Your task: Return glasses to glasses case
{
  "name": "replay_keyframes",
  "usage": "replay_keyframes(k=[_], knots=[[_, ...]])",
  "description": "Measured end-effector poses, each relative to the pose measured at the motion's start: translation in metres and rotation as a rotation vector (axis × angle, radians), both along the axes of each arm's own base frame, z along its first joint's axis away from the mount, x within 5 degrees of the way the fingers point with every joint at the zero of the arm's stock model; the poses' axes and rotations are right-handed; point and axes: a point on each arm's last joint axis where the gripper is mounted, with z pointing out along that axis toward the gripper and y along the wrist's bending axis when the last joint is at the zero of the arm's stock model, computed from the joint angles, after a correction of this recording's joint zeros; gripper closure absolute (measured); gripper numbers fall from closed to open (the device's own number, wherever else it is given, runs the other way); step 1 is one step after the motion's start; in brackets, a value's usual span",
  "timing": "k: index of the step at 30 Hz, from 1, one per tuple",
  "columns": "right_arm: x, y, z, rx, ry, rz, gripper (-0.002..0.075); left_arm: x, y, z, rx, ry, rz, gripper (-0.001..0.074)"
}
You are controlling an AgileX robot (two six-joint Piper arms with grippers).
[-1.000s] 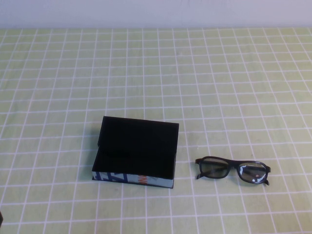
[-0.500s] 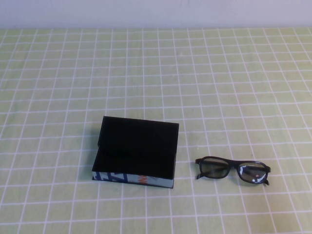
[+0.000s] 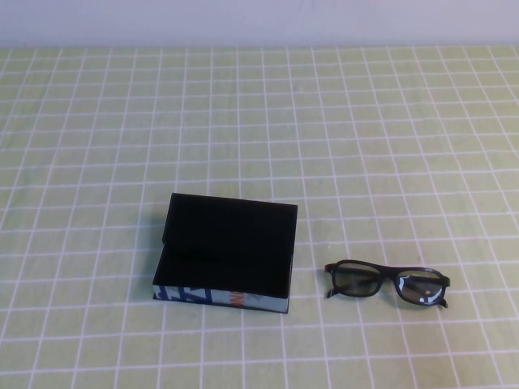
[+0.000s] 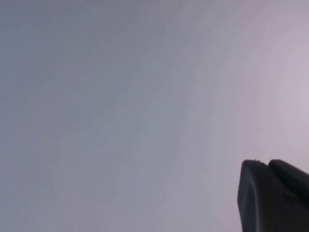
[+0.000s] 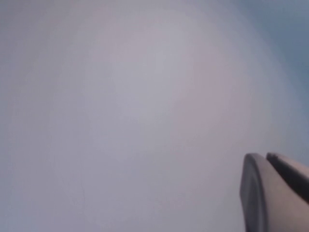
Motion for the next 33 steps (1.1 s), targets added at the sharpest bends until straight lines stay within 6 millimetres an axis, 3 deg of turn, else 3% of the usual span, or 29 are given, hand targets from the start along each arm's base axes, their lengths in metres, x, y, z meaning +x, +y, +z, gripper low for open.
replay_keyframes(k=[6, 12, 18, 21, 25, 29, 33], knots=[[-0.019, 0.0, 0.023, -0.005, -0.273, -0.008, 0.0743, -0.018, 0.003, 0.038, -0.082, -0.19, -0.044, 0.0736], [-0.044, 0.007, 0.084, 0.058, -0.39, 0.158, 0.0743, -0.042, 0.008, 0.107, -0.056, -0.261, -0.004, 0.0736], [-0.062, 0.013, 0.151, 0.065, -0.393, 0.225, 0.0743, -0.026, 0.004, 0.157, -0.018, -0.217, 0.014, 0.0736], [-0.049, 0.012, 0.176, 0.096, -0.215, 0.226, 0.0743, -0.003, 0.0, 0.173, 0.014, -0.085, 0.015, 0.0736], [-0.009, 0.008, 0.191, 0.196, 0.207, 0.202, 0.0743, 0.032, -0.005, 0.177, 0.037, 0.221, 0.009, 0.0736], [0.039, 0.004, 0.175, 0.277, 0.636, 0.177, 0.0743, 0.064, -0.01, 0.155, 0.085, 0.549, 0.023, 0.0736], [0.069, 0.004, 0.154, 0.29, 0.877, 0.165, 0.0743, 0.083, -0.012, 0.128, 0.131, 0.823, 0.037, 0.0736]])
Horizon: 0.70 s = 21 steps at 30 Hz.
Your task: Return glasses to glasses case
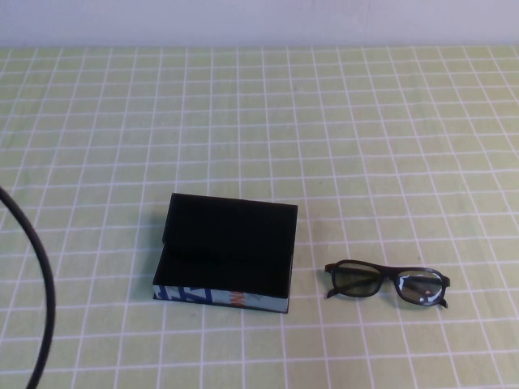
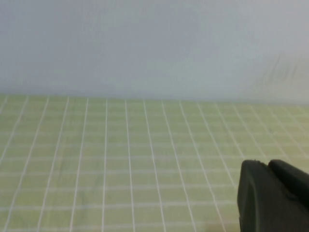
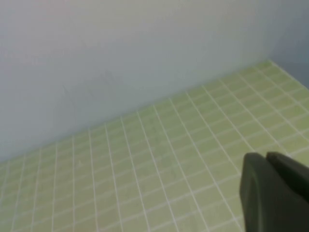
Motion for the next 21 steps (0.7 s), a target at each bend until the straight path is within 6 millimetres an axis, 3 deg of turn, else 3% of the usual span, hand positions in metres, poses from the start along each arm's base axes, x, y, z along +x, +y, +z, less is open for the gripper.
replay_keyframes(k=[7, 15, 21], knots=[[0.029, 0.014, -0.025, -0.019, 0.237, 0.14, 0.0743, 0.01, -0.006, -0.019, -0.058, 0.2, -0.017, 0.0736], [0.085, 0.053, -0.069, -0.265, 0.621, 0.654, 0.0743, 0.023, -0.017, -0.031, -0.2, 0.343, -0.055, 0.0736], [0.128, 0.077, -0.089, -0.283, 0.763, 1.022, 0.0743, 0.031, -0.02, -0.04, -0.201, 0.42, -0.054, 0.0736]])
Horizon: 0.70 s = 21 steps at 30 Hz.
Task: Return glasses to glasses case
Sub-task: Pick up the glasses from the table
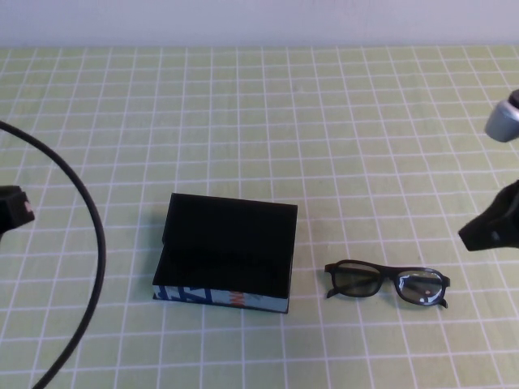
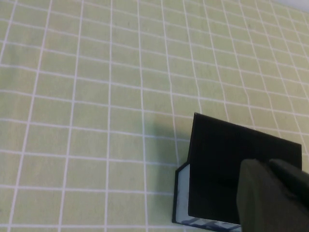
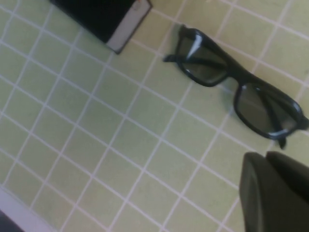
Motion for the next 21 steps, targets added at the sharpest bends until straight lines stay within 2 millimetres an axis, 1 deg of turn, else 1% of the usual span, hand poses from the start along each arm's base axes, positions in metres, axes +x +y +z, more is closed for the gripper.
replay_keyframes(k=[4, 8, 11, 12, 13, 14, 17, 19, 21], knots=[[0.022, 0.012, -0.008, 0.012, 0.007, 0.099, 0.074, 0.002, -0.001, -0.004, -0.004, 0.039, -0.005, 0.0736], [0.034, 0.029, -0.021, -0.117, 0.011, 0.228, 0.0698, 0.004, -0.002, -0.007, 0.001, 0.067, -0.008, 0.0736], [0.039, 0.046, -0.037, -0.263, 0.005, 0.345, 0.0615, 0.004, -0.002, -0.007, 0.0, 0.071, -0.009, 0.0736], [0.041, 0.052, -0.043, -0.3, -0.003, 0.377, 0.0565, 0.004, -0.002, -0.008, -0.001, 0.073, -0.01, 0.0736], [0.043, 0.056, -0.047, -0.324, -0.008, 0.398, 0.0537, 0.004, -0.002, -0.008, -0.001, 0.074, -0.01, 0.0736], [0.045, 0.062, -0.053, -0.349, -0.02, 0.42, 0.0488, 0.003, -0.002, -0.008, -0.001, 0.077, -0.011, 0.0736], [0.054, 0.075, -0.068, -0.393, -0.069, 0.456, 0.0357, 0.003, -0.002, -0.008, 0.0, 0.08, -0.011, 0.0736], [0.06, 0.082, -0.077, -0.408, -0.097, 0.465, 0.0323, 0.003, -0.002, -0.008, 0.001, 0.084, -0.012, 0.0736], [0.067, 0.086, -0.086, -0.42, -0.121, 0.466, 0.0318, 0.003, -0.002, -0.009, 0.002, 0.087, -0.013, 0.0736]])
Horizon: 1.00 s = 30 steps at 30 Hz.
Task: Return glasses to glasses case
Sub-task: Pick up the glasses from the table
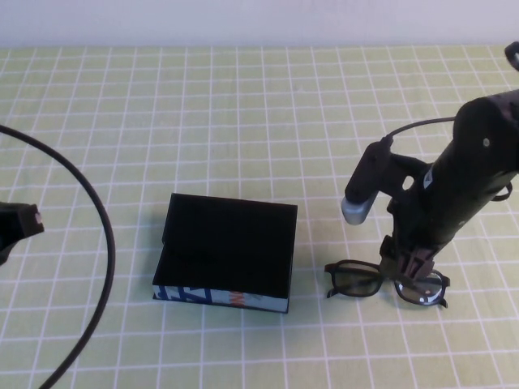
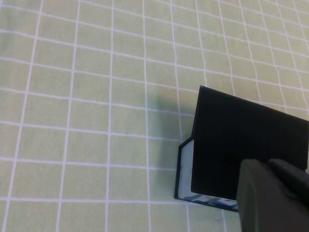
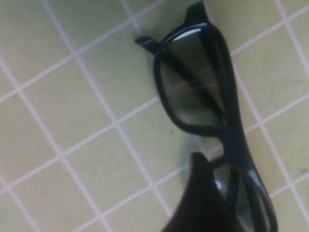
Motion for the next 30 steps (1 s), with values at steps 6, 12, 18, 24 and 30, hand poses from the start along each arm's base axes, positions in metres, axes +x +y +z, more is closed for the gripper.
replay_keyframes(k=[6, 12, 18, 24, 30], knots=[[0.013, 0.005, -0.026, -0.041, 0.021, 0.012, 0.0345, 0.0, 0.0, -0.001, 0.002, 0.008, -0.002, 0.0736], [0.017, 0.006, -0.046, -0.073, 0.066, 0.018, 0.0381, -0.001, 0.0, -0.001, 0.003, 0.014, -0.003, 0.0736], [0.018, 0.007, -0.041, -0.08, 0.085, 0.021, 0.0578, -0.001, 0.0, -0.001, 0.003, 0.016, -0.004, 0.0736], [0.029, 0.013, -0.015, -0.069, 0.068, 0.027, 0.0696, -0.001, 0.0, -0.001, 0.004, 0.018, -0.004, 0.0736], [0.036, 0.024, 0.023, -0.009, 0.062, 0.074, 0.0731, -0.001, 0.0, -0.002, 0.005, 0.023, -0.005, 0.0736]])
